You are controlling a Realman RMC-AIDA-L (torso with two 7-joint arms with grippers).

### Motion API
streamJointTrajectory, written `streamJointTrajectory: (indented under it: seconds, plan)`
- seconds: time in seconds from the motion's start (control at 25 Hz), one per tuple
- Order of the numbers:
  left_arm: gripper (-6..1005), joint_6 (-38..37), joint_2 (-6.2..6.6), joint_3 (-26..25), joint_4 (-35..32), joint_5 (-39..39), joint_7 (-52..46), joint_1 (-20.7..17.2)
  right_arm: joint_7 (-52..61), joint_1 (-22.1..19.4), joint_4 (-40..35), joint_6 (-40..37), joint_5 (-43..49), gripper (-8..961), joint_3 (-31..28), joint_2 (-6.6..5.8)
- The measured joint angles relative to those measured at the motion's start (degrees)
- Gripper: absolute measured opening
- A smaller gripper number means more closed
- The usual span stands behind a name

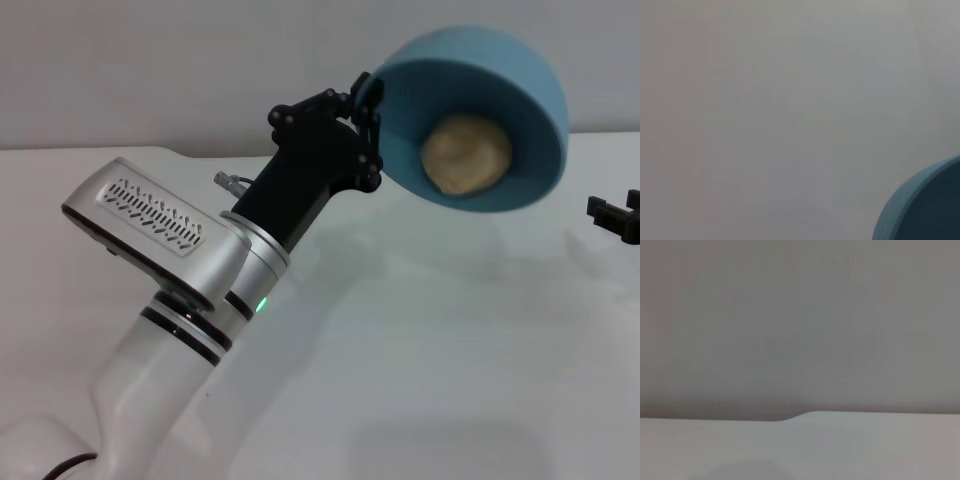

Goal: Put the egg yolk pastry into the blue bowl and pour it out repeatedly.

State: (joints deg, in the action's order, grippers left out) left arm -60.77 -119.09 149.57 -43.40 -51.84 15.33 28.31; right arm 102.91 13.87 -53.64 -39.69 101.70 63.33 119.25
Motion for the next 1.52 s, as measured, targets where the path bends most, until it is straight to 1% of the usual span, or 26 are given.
streamJointTrajectory:
  seconds: [0.12, 0.16, 0.2, 0.36, 0.52, 0.6, 0.92, 1.12, 1.36, 1.52]
  plan:
    - [0, -1.8, 0.00, 0.7, -0.3, -3.0, 2.6, 0.2, 0.0, 0.0, 0.0, 0.0, 0.0, 552, 0.0, 0.01]
    - [0, -4.6, 0.00, 1.1, -0.3, -4.8, 5.8, -0.1, 0.0, 0.0, 0.0, 0.0, -0.1, 552, 0.0, 0.02]
    - [0, -4.6, 0.00, 1.1, -0.3, -4.8, 5.8, -0.1, 0.0, 0.0, 0.0, 0.0, -0.1, 552, 0.0, 0.02]
    - [1, -8.7, 0.00, 2.1, -0.3, -8.0, 8.8, -0.4, 0.0, 0.1, 0.1, 0.0, -0.6, 552, 0.0, 0.02]
    - [1, -14.0, 0.01, 3.9, -0.4, -8.7, 11.0, -1.4, 0.0, 0.2, 0.1, -0.3, -0.6, 552, 0.0, 0.02]
    - [1, -15.1, 0.00, 5.0, -0.5, -8.8, 11.7, -1.7, 0.0, 0.3, 0.1, -0.4, -0.6, 552, 0.0, 0.02]
    - [0, -15.7, 0.00, 7.2, -0.8, -8.9, 12.3, -1.8, 0.0, 0.4, -0.2, -0.5, -0.6, 551, 0.5, 0.02]
    - [0, -12.5, 0.00, 7.2, -0.8, -8.9, 11.8, -0.9, 0.0, 0.5, -0.1, -0.5, -0.6, 551, 0.7, -0.05]
    - [1, -8.8, 0.00, 5.9, -0.6, -8.9, 10.3, 0.6, 0.0, 0.5, 0.0, -0.7, -0.6, 550, 2.8, -0.08]
    - [1, -5.8, 0.04, 2.7, -0.6, -8.7, 8.3, 1.1, 0.0, 0.7, -0.1, -2.1, -0.6, 550, 4.7, -0.16]
